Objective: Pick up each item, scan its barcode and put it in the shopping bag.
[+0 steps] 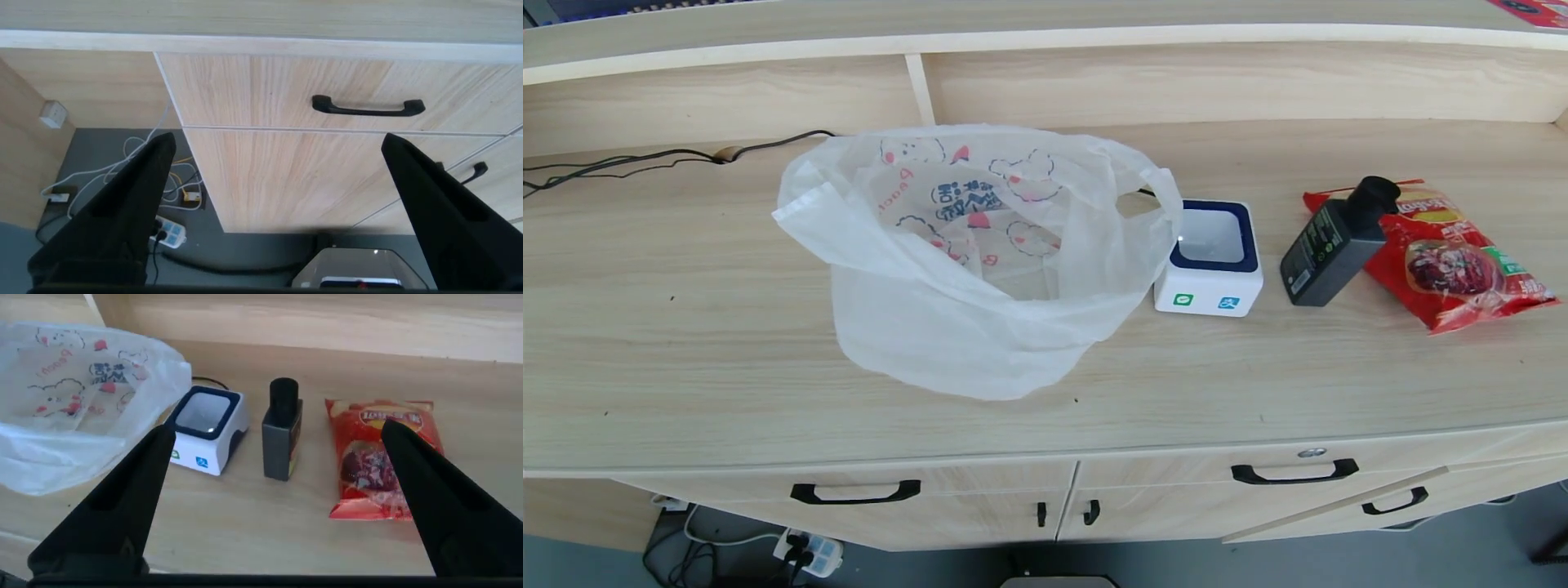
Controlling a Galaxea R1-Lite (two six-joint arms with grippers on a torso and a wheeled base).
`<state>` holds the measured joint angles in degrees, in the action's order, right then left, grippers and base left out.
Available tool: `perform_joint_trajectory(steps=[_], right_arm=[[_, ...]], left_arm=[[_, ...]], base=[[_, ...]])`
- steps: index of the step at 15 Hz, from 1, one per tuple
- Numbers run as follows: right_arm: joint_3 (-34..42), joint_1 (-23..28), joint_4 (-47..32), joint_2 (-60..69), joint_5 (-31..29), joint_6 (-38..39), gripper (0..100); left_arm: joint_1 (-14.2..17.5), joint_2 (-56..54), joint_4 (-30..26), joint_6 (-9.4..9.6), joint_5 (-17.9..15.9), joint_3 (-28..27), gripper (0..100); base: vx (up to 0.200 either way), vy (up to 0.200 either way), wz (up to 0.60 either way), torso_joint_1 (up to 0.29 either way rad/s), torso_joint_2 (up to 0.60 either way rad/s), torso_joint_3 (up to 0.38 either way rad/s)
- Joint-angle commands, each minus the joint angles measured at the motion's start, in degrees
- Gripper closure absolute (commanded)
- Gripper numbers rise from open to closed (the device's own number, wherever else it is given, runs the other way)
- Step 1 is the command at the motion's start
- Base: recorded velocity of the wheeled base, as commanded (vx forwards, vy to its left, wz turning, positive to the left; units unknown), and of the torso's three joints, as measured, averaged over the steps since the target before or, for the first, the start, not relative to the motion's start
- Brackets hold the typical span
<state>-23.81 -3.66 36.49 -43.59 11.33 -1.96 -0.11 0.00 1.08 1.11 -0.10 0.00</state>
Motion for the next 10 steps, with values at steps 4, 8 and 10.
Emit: perform_joint_trajectory(steps=[4, 8, 10], right_arm=[[0.1, -7.1, 39.2, -39.4, 0.3, 1.5, 0], [2.0, -7.9, 39.2, -39.2, -0.5, -0.8, 0], [1.6, -7.9, 39.2, -40.3, -0.9, -0.9, 0]], left_arm=[[0.0, 0.1, 0.1, 0.03, 0.0, 0.0, 0], [0.0, 0.1, 0.1, 0.03, 0.0, 0.0, 0], [0.0, 0.1, 0.1, 0.03, 0.0, 0.0, 0]], base=[[0.0, 0.0, 0.0, 0.0, 0.0, 0.0], [0.0, 0.0, 0.0, 0.0, 0.0, 0.0], [0.0, 0.0, 0.0, 0.0, 0.0, 0.0]])
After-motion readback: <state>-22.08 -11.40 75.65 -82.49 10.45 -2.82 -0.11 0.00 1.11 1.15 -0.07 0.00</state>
